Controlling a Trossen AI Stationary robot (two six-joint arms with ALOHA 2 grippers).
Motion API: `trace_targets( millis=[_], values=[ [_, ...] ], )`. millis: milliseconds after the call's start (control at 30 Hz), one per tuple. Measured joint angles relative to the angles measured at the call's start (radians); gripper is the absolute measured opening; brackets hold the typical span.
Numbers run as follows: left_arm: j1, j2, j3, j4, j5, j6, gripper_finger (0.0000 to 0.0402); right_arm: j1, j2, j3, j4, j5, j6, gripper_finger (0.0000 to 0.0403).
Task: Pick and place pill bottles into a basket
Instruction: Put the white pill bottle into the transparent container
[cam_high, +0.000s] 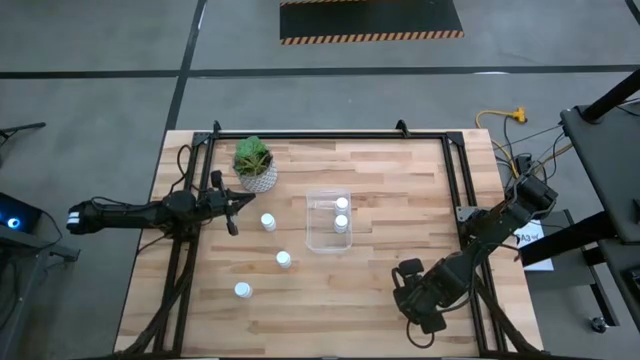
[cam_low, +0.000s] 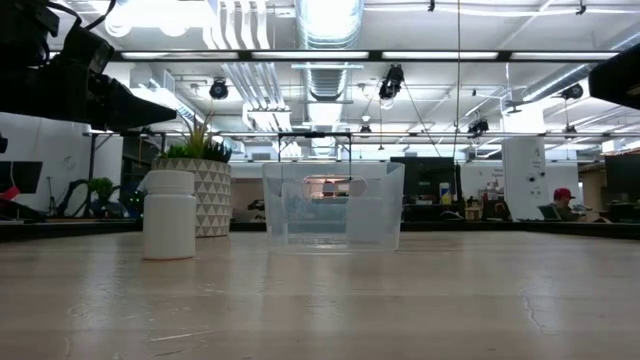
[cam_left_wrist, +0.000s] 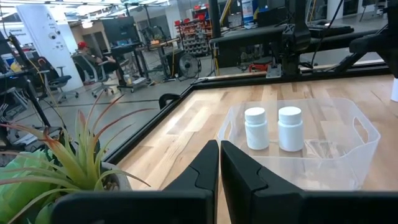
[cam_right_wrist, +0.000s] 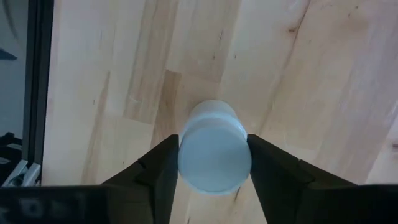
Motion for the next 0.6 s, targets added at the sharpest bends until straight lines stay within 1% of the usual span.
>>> trace_targets(
  millis=[67, 300, 400, 600],
  values=[
    [0.000, 0.000, 0.000, 0.000, 0.000, 0.000, 0.0000, 0.000, 0.000, 0.000, 0.000, -0.003, -0.001, 0.0144],
    [0.000, 0.000, 0.000, 0.000, 0.000, 0.000, 0.0000, -0.019, 0.000, 0.000, 0.000, 0.003, -0.079, 0.0144],
    [0.000, 0.000, 0.000, 0.000, 0.000, 0.000, 0.0000, -0.057, -0.006, -0.002, -0.004, 0.021, -0.125, 0.0144],
    [0.000, 0.000, 0.000, 0.000, 0.000, 0.000, 0.0000, -0.161, -0.033, -0.002, -0.004, 0.023, -0.258, 0.0144]
  ],
)
